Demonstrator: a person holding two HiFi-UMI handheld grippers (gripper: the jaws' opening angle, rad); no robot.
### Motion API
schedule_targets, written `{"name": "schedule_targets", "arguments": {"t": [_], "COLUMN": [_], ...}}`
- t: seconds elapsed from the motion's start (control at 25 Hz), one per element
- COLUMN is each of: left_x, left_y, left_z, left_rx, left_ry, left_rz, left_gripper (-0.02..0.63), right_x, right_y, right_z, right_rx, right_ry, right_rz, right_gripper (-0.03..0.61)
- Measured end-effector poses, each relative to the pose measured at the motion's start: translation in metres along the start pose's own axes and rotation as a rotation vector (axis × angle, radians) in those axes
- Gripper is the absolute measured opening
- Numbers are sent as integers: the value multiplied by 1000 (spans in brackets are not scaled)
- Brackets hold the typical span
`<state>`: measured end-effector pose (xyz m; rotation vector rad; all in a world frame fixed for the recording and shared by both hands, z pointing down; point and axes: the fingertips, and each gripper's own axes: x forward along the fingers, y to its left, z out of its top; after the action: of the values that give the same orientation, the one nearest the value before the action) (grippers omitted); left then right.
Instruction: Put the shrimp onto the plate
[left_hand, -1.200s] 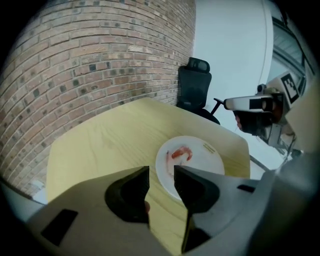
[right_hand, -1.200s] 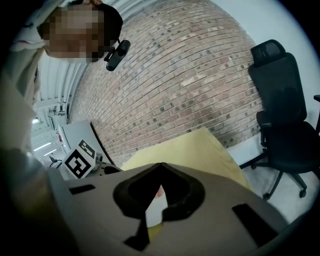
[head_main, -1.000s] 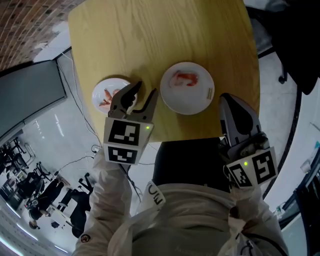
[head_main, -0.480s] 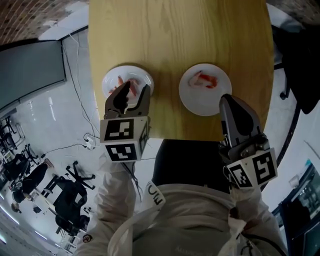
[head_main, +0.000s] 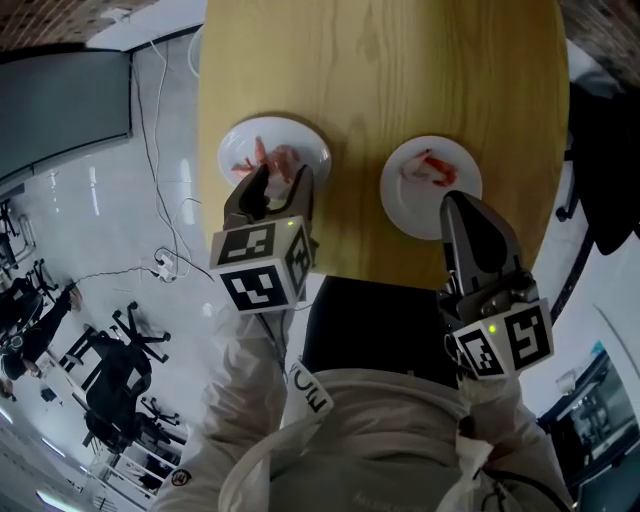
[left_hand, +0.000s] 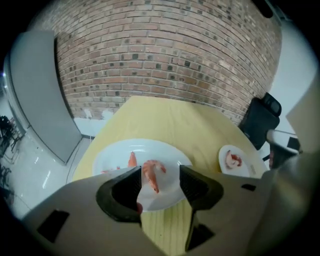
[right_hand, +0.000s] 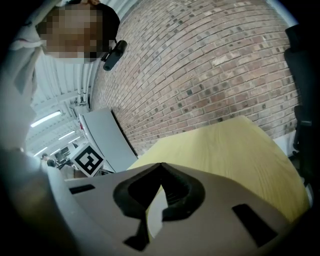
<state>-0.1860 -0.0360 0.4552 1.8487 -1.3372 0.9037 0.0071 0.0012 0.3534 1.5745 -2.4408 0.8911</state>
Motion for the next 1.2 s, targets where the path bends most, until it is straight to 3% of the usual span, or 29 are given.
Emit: {"name": "schedule_targets", "arguments": {"t": [0.28,0.68,0.92,1.2], "left_x": [5,10,9,9], "left_y": [8,9,11,15], "left_z": [1,2,1,0], "left_rx": [-153,-260,-281,-231], "left_ry": [-15,-15,-8,21], "left_rz": [37,86,119,156], "left_gripper": [225,224,224,218], "right_x": [17,31,32,35], "right_y": [11,15,17,14], "right_z": [3,9,12,14], "right_rx": [-22,-40,-43,-35], "right_ry": [34,61,68,67], "right_rz": [47,90,99,100], "right_gripper": [25,25,25,25]}}
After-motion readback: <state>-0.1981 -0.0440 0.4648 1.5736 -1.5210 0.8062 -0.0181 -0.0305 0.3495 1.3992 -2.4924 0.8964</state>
